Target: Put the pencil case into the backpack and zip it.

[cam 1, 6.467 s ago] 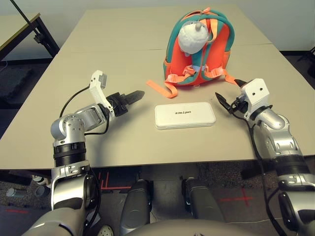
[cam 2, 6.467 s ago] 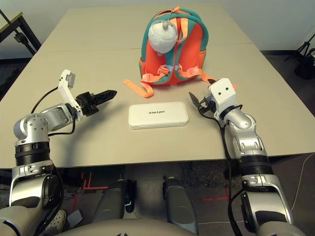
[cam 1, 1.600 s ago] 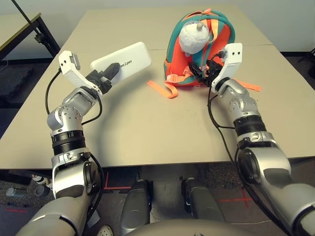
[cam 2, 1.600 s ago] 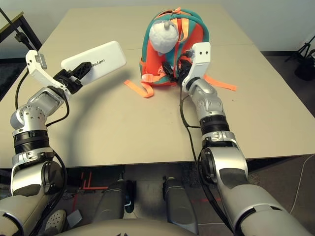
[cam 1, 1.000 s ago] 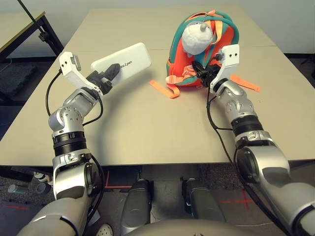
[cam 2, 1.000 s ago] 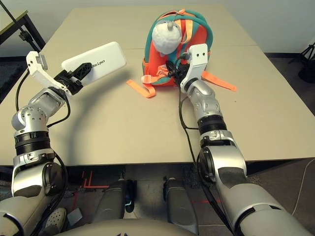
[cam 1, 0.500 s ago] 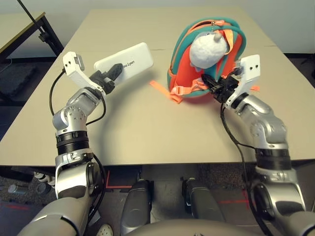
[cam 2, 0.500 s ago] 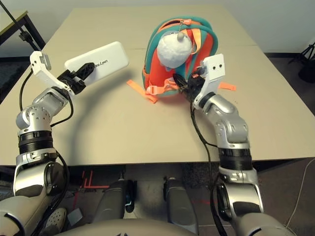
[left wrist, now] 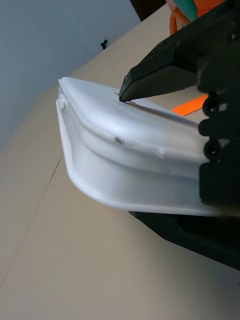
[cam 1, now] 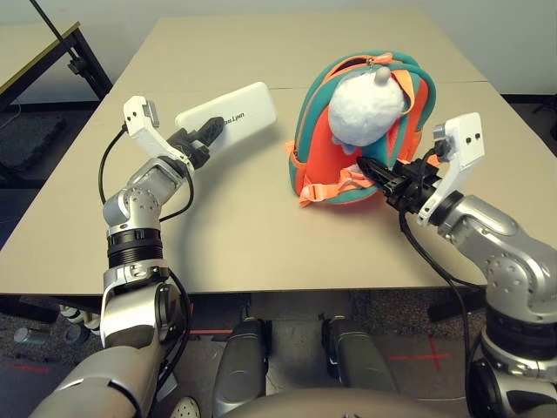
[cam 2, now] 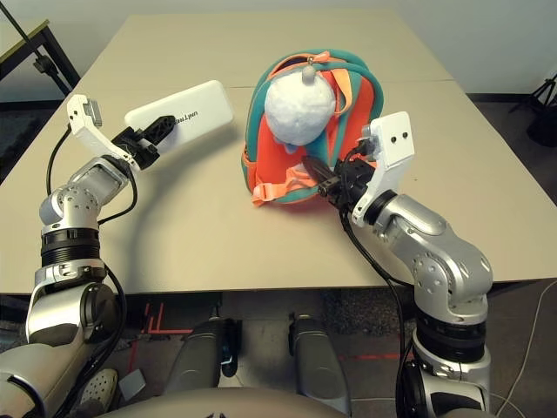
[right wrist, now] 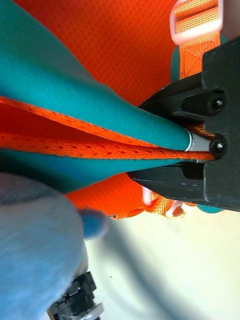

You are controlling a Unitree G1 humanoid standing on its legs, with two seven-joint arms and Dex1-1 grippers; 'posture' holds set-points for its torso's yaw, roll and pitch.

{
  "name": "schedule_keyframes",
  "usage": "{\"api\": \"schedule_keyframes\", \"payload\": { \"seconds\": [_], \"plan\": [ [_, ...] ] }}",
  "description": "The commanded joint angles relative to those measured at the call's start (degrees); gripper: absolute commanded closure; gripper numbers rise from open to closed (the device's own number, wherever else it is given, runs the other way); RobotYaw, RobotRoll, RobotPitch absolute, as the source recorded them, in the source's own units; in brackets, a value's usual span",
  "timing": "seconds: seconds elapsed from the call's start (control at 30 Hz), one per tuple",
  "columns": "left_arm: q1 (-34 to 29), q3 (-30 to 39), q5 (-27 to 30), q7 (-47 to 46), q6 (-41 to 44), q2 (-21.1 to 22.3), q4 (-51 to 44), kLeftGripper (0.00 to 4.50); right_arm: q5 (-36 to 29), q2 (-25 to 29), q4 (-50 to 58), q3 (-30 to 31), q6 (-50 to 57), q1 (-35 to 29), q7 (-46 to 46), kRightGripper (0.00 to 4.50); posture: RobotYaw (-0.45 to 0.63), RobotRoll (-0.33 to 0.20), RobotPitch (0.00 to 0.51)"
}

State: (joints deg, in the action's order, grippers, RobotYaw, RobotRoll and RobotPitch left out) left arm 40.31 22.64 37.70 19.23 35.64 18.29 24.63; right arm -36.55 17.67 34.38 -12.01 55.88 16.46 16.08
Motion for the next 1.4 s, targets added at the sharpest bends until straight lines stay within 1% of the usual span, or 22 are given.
{"api": "schedule_keyframes", "payload": {
  "seconds": [0.03,0.1,0.23,0.33,0.47,0.63,0.83,1.0,1.2,1.4],
  "plan": [
    [2.4,-0.6,-1.0,1.7,-1.9,0.3,1.5,1.28,-3.3,-2.6,4.4,0.4,1.2,-0.9,-2.7,3.73,-0.12,0.000,0.116],
    [3.0,-0.8,-1.3,2.2,-2.5,0.4,2.3,1.28,-2.5,-3.4,4.8,1.8,0.7,-2.0,-3.3,3.73,-0.12,0.000,0.114],
    [3.8,-1.1,-1.8,3.0,-3.4,0.3,3.1,1.28,0.5,-3.2,2.4,4.0,-2.1,-3.5,-3.5,3.73,-0.12,0.000,0.106],
    [4.7,-1.5,-1.8,3.6,-3.6,0.4,1.8,1.28,4.6,-1.8,-1.5,6.5,-6.4,-4.9,-2.4,3.73,-0.11,0.000,0.099],
    [5.8,-2.4,-2.0,5.0,-2.8,1.5,-0.8,1.28,7.8,-0.5,-6.3,8.1,-10.7,-4.1,-1.2,3.73,-0.10,0.000,0.097],
    [7.5,-3.6,-1.1,6.9,-0.1,4.2,-5.9,1.28,9.7,0.3,-10.5,9.0,-13.6,-2.4,0.3,3.73,-0.09,0.000,0.099],
    [10.0,-4.8,1.6,9.0,7.1,8.1,-14.4,1.28,11.3,0.3,-13.1,10.1,-15.3,-2.2,1.3,3.73,-0.08,0.000,0.106],
    [12.0,-4.4,5.7,9.9,14.8,10.5,-20.4,1.28,12.7,0.4,-15.2,11.0,-16.6,-2.4,2.3,3.73,-0.07,0.000,0.111],
    [13.1,-3.5,9.9,9.5,20.5,11.4,-24.0,1.28,13.8,0.5,-16.9,11.6,-17.9,-2.3,3.2,3.73,-0.06,0.000,0.112],
    [11.8,-3.9,12.1,10.2,22.7,11.9,-25.8,1.28,14.5,0.5,-18.0,12.0,-18.8,-2.2,3.7,3.73,-0.06,0.000,0.107]
  ]
}}
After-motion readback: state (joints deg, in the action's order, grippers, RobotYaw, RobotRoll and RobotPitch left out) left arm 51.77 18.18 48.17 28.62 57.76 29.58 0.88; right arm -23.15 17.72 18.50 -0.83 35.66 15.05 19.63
